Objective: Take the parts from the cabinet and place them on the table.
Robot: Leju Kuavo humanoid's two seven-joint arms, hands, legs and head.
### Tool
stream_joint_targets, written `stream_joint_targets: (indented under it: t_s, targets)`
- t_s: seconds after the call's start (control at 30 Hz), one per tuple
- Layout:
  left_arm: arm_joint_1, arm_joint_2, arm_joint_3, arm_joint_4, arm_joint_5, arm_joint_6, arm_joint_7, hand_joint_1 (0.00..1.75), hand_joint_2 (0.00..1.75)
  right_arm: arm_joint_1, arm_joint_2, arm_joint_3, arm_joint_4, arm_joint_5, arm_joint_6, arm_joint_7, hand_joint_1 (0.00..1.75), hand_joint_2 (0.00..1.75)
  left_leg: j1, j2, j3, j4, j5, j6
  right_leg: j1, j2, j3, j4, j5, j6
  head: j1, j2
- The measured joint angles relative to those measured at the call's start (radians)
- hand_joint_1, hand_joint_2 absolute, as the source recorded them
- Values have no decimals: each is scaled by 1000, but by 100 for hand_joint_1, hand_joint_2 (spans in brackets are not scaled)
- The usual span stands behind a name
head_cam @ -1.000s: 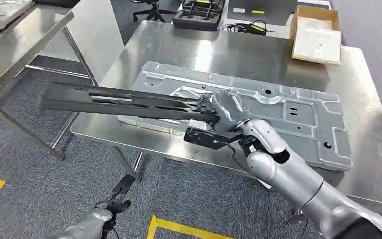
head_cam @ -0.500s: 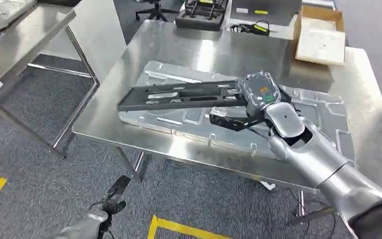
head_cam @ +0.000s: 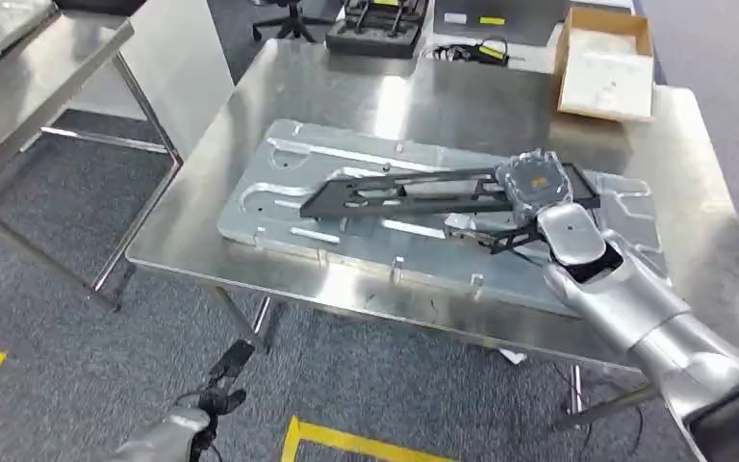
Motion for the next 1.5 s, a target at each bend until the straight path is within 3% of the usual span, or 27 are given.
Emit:
stream_joint_targets:
  t_s: [0.07, 0.13, 0.17, 0.23, 0.27, 0.33, 0.4, 0.43, 0.47, 0.53, 0.6, 0.63, 0.73, 0.77, 0.83, 0.9, 0.93, 1.03, 1.07, 1.13, 1.2, 1.27, 1.33, 1.4, 1.43, 1.47, 1.5]
  targets:
    - [1, 1, 1, 0, -7, 14, -4, 0, 175, 0, -7, 0, 8, 7, 5, 4, 175, 175, 7, 2, 9, -17, 6, 6, 6, 2, 2, -6, -1, 11, 0, 0]
    - [-1, 0, 1, 0, -19, 29, -6, 0, 175, -1, -18, 0, 18, 14, 14, 6, 175, 175, 12, 5, 24, -36, 14, 13, 2, -2, -16, 43, -39, 19, 3, 0]
    - [-1, 0, 2, 0, -22, 39, -11, 0, 175, 0, -21, 0, 21, 14, 17, 6, 0, 0, 12, 6, 26, -38, 14, 17, 1, -2, -48, 114, -76, 22, 1, 0]
    - [2, 0, 3, 0, -22, 64, -24, 0, 175, 13, -30, 0, 28, 14, 21, 9, 0, 0, 12, 5, 26, -36, 13, 18, -3, -3, -123, 265, -133, 28, 2, 0]
    - [5, 0, 4, 0, -23, 68, -27, 0, 175, 21, -34, 1, 32, 14, 22, 9, 0, 0, 13, 5, 27, -36, 12, 18, -7, -3, -140, 288, -125, 32, 2, 0]
    - [9, -2, 6, 0, -31, 75, -22, 0, 175, 27, -38, 3, 36, 14, 23, 11, 0, 0, 18, 4, 28, -30, 8, 12, -16, -4, -101, 200, -57, 40, 2, 0]
    - [8, -2, 7, 0, -33, 82, -15, 0, 175, 26, -41, 5, 36, 14, 24, 13, 0, 0, 22, 3, 26, -12, -4, -3, -26, -8, -16, 28, 18, 50, 2, 0]
    - [7, -2, 8, 0, -34, 82, -11, 0, 0, 24, -41, 5, 35, 14, 26, 15, 0, 0, 16, 1, 16, 2, -12, -13, -16, -6, 0, 4, -3, 47, 3, 0]
    - [7, -2, 9, 0, -35, 82, -6, 0, 0, 27, -42, 5, 35, 14, 27, 15, 0, 0, 16, 1, 15, 3, -11, -16, -19, -3, -5, 11, -1, 30, -1, 0]
    - [8, -2, 11, 0, -39, 74, 4, 0, 0, 34, -43, 6, 35, 14, 29, 15, 0, 0, 17, 1, 17, -2, -8, -24, -13, -2, -7, 13, -1, 19, 0, 0]
    - [7, -2, 15, 0, -37, 71, 15, 0, 0, 32, -43, 6, 35, 14, 26, 15, 0, 0, 21, 3, 10, 13, -23, -34, -18, -3, -3, 6, 4, 2, -1, 0]
    - [7, -3, 16, 0, -34, 71, 16, 0, 0, 29, -43, 6, 34, 16, 24, 15, 0, 0, 21, 3, -7, 54, -51, -37, -18, -3, -2, 6, 5, -3, -4, 0]
    - [8, -3, 19, 0, -31, 68, 22, 0, 0, 30, -43, 6, 32, 26, 18, 15, 0, 0, 21, 3, -108, 272, -144, -42, -11, -3, -3, 6, 4, -11, -7, 0]
    - [11, -3, 20, 0, -30, 64, 26, 0, 0, 30, -42, 6, 32, 33, 17, 15, 0, 0, 21, 3, -122, 300, -144, -40, -9, -3, -2, 6, 4, -12, -6, 0]
    - [13, -2, 21, 0, -30, 59, 29, 0, 0, 31, -42, 6, 27, 39, 15, 15, 0, 0, 19, 3, -88, 224, -89, -30, -6, -1, -1, 7, 3, -12, -6, 0]
    - [12, -2, 22, 0, -30, 57, 29, 0, 0, 28, -42, 6, 22, 47, 11, 16, 0, 0, 12, 2, 3, 45, -9, -10, -2, -1, 2, 7, 3, -12, -7, 0]
    - [9, -1, 22, 0, -29, 57, 29, 0, 0, 27, -41, 6, 16, 50, 10, 17, 0, 0, 6, 3, 25, 9, -25, -5, 2, -1, 0, 6, 3, -9, -5, 0]
    - [10, -2, 23, 0, -27, 56, 29, 0, 0, 29, -41, 7, 12, 54, 5, 17, 0, 0, 0, 2, 22, 6, -13, -4, -4, -1, 0, 0, 11, 5, -5, 0]
    - [10, -2, 23, 0, -27, 54, 29, 0, 0, 29, -41, 8, 8, 60, 3, 17, 0, 0, 1, 2, 23, -4, -6, 3, -2, 1, 0, -1, 15, 11, -6, 0]
    - [7, -3, 25, 0, -23, 48, 28, 0, 0, 26, -40, 12, 0, 82, -6, 18, 0, 0, 10, 7, 28, -25, 11, 13, -3, -5, -9, 29, -34, 17, -5, 0]
    - [7, -3, 26, 0, -21, 42, 28, 0, 0, 24, -36, 14, -10, 92, -6, 18, 0, 0, 10, 7, 21, -25, 16, 18, -4, -5, -59, 174, -130, 21, -3, 0]
    - [10, -3, 26, 0, -21, 38, 27, 0, 0, 28, -30, 16, -15, 91, -6, 18, 0, 0, 10, 6, 12, -23, 23, 18, -7, -5, -92, 287, -172, 28, -4, 0]
    - [11, -4, 26, 0, -21, 35, 27, 0, 0, 27, -22, 17, -30, 96, -6, 12, 0, 0, 14, 5, -1, -16, 29, 14, -13, -6, -46, 229, -125, 34, -4, 0]
    - [10, -5, 26, 0, -22, 31, 25, 0, 0, 19, -12, 19, -52, 119, -6, 4, 0, 0, 20, 5, -15, -1, 32, 7, -20, -8, 60, 57, -59, 40, -4, 0]
    - [9, -4, 26, 0, -23, 29, 24, 0, 0, 16, -7, 19, -61, 124, -5, 0, 0, 0, 16, 5, -27, 5, 34, -2, -16, -6, 81, 17, -87, 42, -3, 0]
    - [9, -4, 26, 0, -24, 28, 24, 0, 0, 15, 2, 22, -73, 125, -5, -4, 0, 0, 15, 6, -29, 8, 39, -9, -8, 1, 67, 26, -63, 29, -6, 0]
    - [9, -4, 29, 0, -26, 26, 24, 0, 0, 15, 4, 24, -81, 124, -4, -6, 0, 0, 12, 2, -31, 9, 46, -17, -10, 0, 64, 21, -67, 25, -5, 0]
